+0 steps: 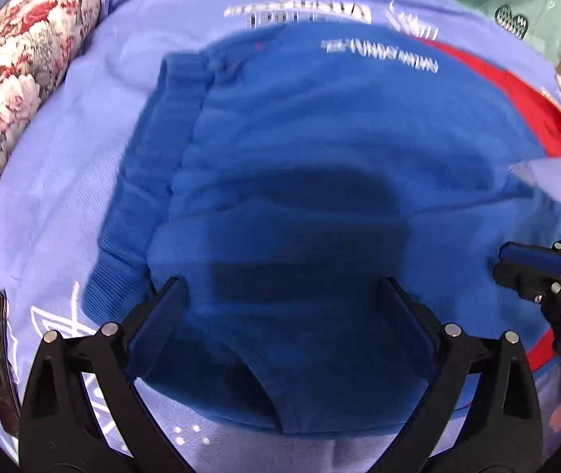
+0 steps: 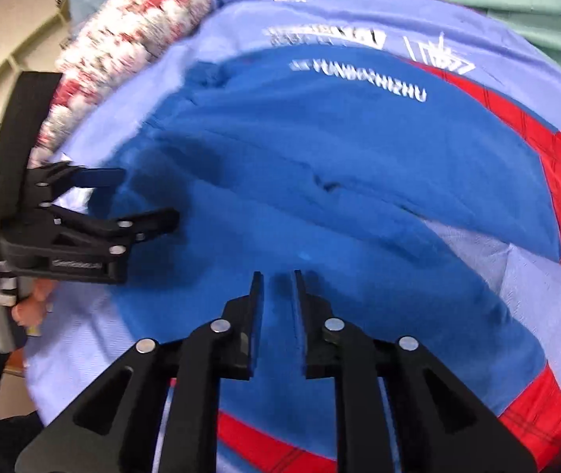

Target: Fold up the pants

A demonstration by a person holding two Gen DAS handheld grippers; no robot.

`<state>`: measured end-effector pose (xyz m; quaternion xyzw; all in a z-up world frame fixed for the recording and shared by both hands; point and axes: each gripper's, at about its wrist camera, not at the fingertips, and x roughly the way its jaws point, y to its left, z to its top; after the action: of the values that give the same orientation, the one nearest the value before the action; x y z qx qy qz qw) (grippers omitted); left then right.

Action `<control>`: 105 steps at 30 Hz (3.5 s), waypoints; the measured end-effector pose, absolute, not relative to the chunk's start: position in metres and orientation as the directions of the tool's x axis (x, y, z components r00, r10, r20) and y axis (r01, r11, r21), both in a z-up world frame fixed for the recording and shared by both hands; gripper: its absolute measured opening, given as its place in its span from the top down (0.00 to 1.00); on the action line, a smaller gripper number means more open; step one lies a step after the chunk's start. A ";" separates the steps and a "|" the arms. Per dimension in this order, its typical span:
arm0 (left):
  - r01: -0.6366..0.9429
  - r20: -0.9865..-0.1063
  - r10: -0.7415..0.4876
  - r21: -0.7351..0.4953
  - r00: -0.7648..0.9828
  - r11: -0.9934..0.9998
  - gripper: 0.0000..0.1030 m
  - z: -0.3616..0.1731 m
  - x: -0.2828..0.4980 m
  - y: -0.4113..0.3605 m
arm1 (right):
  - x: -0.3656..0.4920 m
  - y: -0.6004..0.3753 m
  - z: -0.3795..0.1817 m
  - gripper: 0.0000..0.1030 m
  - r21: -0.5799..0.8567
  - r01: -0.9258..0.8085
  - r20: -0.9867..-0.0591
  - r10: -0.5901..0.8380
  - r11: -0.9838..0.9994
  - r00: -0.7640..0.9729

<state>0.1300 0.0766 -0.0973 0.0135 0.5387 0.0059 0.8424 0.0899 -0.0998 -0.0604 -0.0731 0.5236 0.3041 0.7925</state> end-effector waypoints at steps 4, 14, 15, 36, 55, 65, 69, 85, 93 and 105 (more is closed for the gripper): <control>0.020 -0.926 -0.008 0.000 0.378 1.000 0.02 -0.103 0.115 0.079 | 0.066 -0.109 -0.068 0.42 0.245 -0.608 -0.875 0.442 0.755 0.197; 0.140 -0.956 -0.023 0.019 0.291 0.990 0.02 -0.097 0.065 0.077 | 0.019 -0.146 -0.065 0.32 0.401 -0.615 -0.859 0.512 0.679 0.005; 0.136 -0.962 -0.043 -0.006 0.271 0.991 0.02 -0.095 0.064 0.080 | 0.023 -0.151 -0.063 0.32 0.417 -0.597 -0.859 0.512 0.686 -0.011; -0.104 -0.915 -0.040 -0.089 0.401 0.991 0.02 -0.074 0.105 0.145 | 0.036 -0.347 -0.041 0.59 0.041 -0.115 -0.903 0.086 0.993 0.420; 0.001 -0.848 0.029 0.034 0.528 0.999 0.02 -0.012 0.203 0.155 | 0.169 -0.334 0.004 0.38 -0.016 -0.119 -0.812 0.056 0.993 0.581; 0.066 -0.885 -0.011 0.023 0.465 0.998 0.04 -0.054 0.285 0.162 | 0.246 -0.290 -0.005 0.34 0.011 -0.164 -0.799 0.107 0.986 0.592; 0.102 -0.886 -0.017 0.034 0.464 0.994 0.04 -0.059 0.299 0.169 | 0.252 -0.279 -0.014 0.34 0.018 -0.193 -0.809 0.127 0.981 0.574; 0.353 -0.934 -0.105 0.024 0.341 0.935 0.73 -0.074 0.323 0.144 | 0.300 -0.210 -0.027 0.41 -0.136 -0.399 -0.834 0.112 0.907 0.540; 0.368 -0.936 -0.097 0.037 0.337 0.929 0.73 -0.075 0.326 0.142 | 0.345 -0.164 -0.051 0.55 -0.220 -0.546 -0.878 0.080 0.809 0.473; 0.358 -0.930 -0.094 0.043 0.355 0.933 0.28 -0.083 0.340 0.160 | 0.375 -0.166 -0.059 0.55 -0.135 -0.640 -0.912 0.157 0.756 0.378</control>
<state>0.3403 0.1605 -0.0827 0.1202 0.5506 -0.1387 0.8143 0.3747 -0.1664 -0.0590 -0.2425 0.4979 0.2510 0.7939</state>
